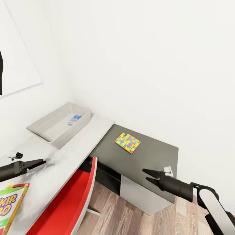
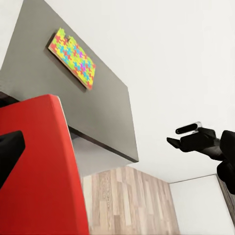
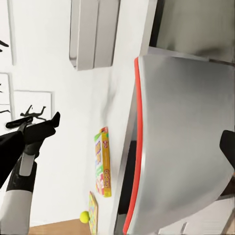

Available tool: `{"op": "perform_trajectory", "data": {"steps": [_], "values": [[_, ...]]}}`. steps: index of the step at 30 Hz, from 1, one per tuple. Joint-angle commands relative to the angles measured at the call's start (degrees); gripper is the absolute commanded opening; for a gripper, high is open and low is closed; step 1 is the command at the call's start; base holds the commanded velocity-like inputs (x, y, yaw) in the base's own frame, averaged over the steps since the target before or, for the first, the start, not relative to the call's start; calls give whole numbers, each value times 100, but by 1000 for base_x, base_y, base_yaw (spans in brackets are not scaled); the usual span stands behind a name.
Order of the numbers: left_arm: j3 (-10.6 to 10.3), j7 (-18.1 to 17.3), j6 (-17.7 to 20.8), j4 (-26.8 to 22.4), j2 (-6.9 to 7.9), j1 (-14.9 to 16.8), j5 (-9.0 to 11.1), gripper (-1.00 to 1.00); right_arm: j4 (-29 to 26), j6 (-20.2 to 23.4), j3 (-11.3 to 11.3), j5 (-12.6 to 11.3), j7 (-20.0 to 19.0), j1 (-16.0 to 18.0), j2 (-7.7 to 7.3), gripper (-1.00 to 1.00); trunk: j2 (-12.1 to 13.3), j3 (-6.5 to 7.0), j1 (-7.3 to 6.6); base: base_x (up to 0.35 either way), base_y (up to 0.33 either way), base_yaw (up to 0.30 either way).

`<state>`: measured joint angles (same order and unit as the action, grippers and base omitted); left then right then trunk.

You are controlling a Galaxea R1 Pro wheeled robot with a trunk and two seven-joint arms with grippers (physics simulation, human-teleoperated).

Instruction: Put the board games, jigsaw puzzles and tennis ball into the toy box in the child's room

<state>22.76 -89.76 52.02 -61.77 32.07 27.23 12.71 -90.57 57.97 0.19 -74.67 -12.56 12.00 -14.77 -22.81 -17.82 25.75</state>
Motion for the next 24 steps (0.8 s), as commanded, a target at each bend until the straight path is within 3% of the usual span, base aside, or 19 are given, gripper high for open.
{"op": "perform_trajectory", "data": {"steps": [1, 6, 24], "values": [[0, -24, 59, -1, 1, 1, -4, 100, 1, -4, 1, 118, -57, 4, 14, 100, -10, -10, 3, 0, 0, -9], [-5, -24, 55, -1, -3, -6, -5, 100, 11, -40, -23, 319, -72, 4, 65, 100, -10, -9, 3, 0, 0, -4], [-9, -24, 54, -2, -6, -7, -5, 100, 14, -57, -152, 374, -271, 4, 79, 100, -10, 21, 3, -61, 12, -3]]}}
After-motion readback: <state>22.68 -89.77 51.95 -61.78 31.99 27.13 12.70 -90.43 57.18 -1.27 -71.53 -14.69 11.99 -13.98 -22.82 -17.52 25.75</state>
